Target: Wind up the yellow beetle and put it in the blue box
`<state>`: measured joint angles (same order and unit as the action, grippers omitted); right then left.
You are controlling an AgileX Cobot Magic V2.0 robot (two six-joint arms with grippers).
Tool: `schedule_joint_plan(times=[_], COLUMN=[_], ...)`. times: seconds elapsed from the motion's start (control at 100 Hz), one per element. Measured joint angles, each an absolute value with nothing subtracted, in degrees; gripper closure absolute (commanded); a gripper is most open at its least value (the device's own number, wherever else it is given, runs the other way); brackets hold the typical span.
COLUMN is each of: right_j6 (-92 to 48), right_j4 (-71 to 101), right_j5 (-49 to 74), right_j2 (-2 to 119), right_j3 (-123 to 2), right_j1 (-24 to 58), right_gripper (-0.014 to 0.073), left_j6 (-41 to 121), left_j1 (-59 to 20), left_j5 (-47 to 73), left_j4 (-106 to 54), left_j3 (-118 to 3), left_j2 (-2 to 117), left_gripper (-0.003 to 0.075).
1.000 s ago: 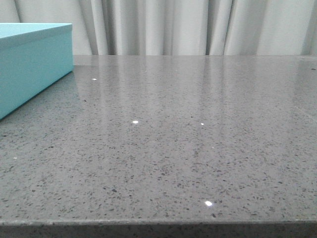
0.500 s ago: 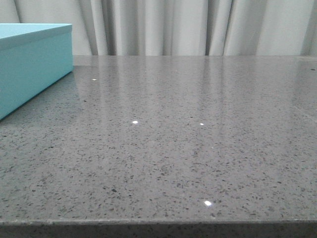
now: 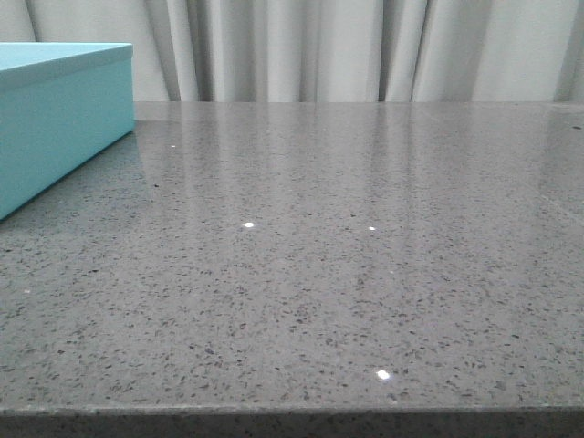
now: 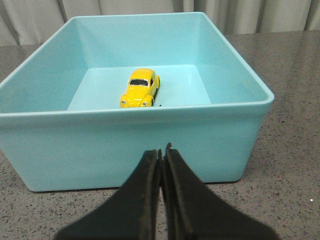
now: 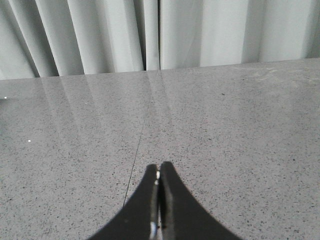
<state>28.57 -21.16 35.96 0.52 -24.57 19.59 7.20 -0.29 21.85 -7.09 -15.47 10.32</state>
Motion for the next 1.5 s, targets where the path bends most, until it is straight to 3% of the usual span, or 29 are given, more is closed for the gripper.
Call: schedule_joint_plan(times=[0.77, 1.09, 1.5], right_j6=[28.57, 28.57, 28.57], right_j4=[-21.21, -21.21, -21.21], right_j5=[35.96, 35.96, 35.96], right_j2=[0.52, 0.52, 0.52], right_j3=[-24.44, -24.44, -24.44], right_j1=[19.59, 19.59, 19.59], right_gripper=[0.0660, 0.0660, 0.0660], left_j6=[7.20, 7.20, 5.95], left_j1=[-0.29, -0.29, -0.29], left_j5=[21.85, 21.02, 2.53], left_j4=[-7.21, -7.21, -7.11], left_j3=[-15.47, -9.43, -0.17], left_j2=[10.32, 7.34, -0.26], left_gripper=[0.0741, 0.0741, 0.0741])
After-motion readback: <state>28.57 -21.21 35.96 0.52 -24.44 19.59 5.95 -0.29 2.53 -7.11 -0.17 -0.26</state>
